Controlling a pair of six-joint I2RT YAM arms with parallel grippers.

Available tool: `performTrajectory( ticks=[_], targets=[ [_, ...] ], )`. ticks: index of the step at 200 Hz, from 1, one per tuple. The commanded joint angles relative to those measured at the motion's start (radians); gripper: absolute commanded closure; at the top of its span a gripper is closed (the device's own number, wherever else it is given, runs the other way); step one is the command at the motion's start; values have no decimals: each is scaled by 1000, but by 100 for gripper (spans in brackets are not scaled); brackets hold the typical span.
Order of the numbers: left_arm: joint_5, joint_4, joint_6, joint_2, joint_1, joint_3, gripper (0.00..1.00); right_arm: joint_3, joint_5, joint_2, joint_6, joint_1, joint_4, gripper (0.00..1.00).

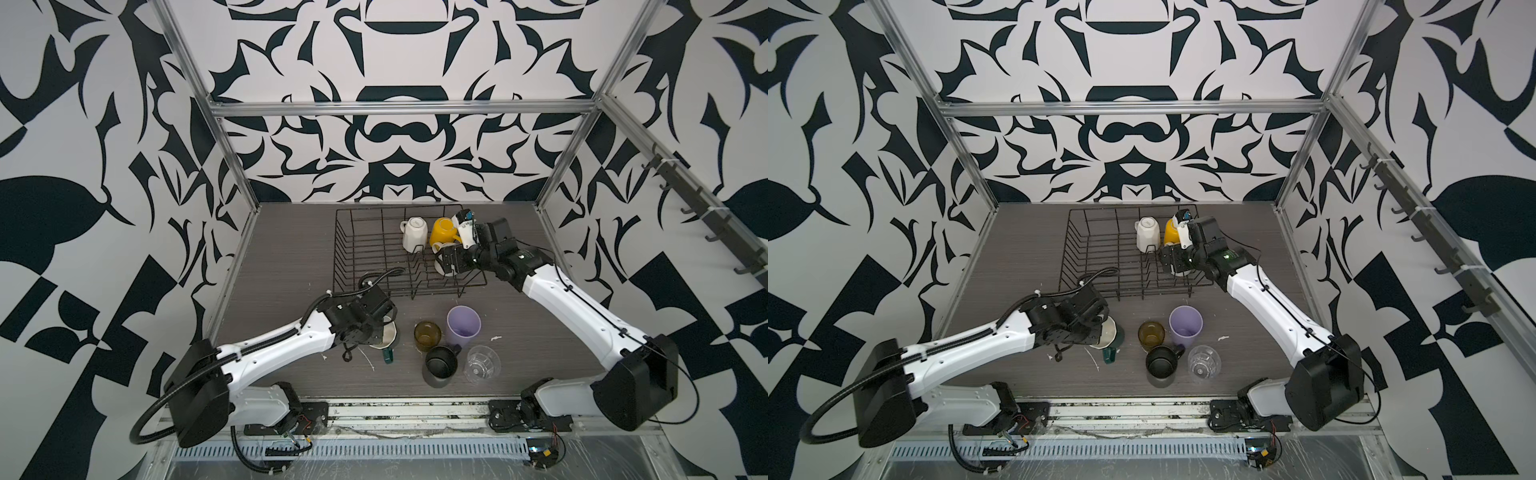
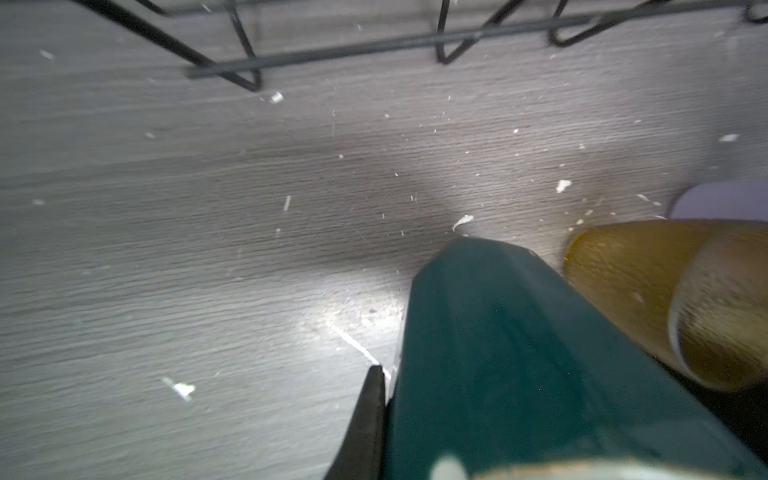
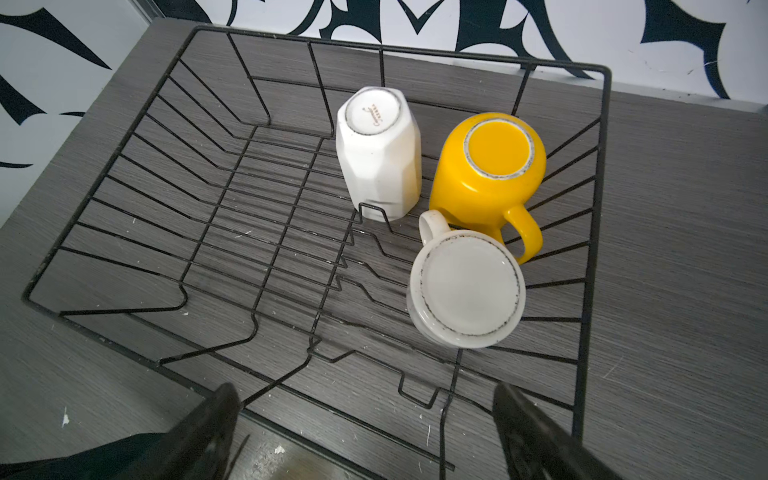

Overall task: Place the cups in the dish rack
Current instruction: 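Lower the left gripper onto the green-and-cream mug and close on its rim, then lift the green mug with the left gripper and carry it toward the right gripper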

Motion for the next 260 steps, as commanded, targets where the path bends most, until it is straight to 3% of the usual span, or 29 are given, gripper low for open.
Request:
performTrajectory(
  ticks=[1, 30, 62, 80, 112, 129, 162, 211, 260],
  targets=[
    [-54, -38, 79, -162, 1, 9, 100, 9, -36, -20, 22, 1, 37, 3],
    [-70, 57, 218, -331, 3, 6, 100, 13, -99, -21, 45, 0, 62, 3],
    [-37, 184, 351, -403, 40, 1, 100, 1, -254, -36, 104, -6, 139, 2],
    [82, 304, 394, -420, 114, -27, 100, -9, -332, -48, 144, -8, 187, 2],
    [385, 484, 391, -406, 336, -82, 100, -21, -457, -65, 210, -16, 251, 2],
    [483, 591, 394, -401, 389, -116, 100, -35, -547, -69, 249, -21, 303, 2],
    [623, 747, 451, -374, 405, -140, 100, -49, -687, -52, 322, -22, 386, 2],
    [696, 913, 507, -336, 418, -166, 100, -58, -886, 1, 430, -22, 517, 4],
    [740, 984, 502, -291, 430, -170, 100, -85, -926, 4, 455, -15, 554, 4]
  ],
)
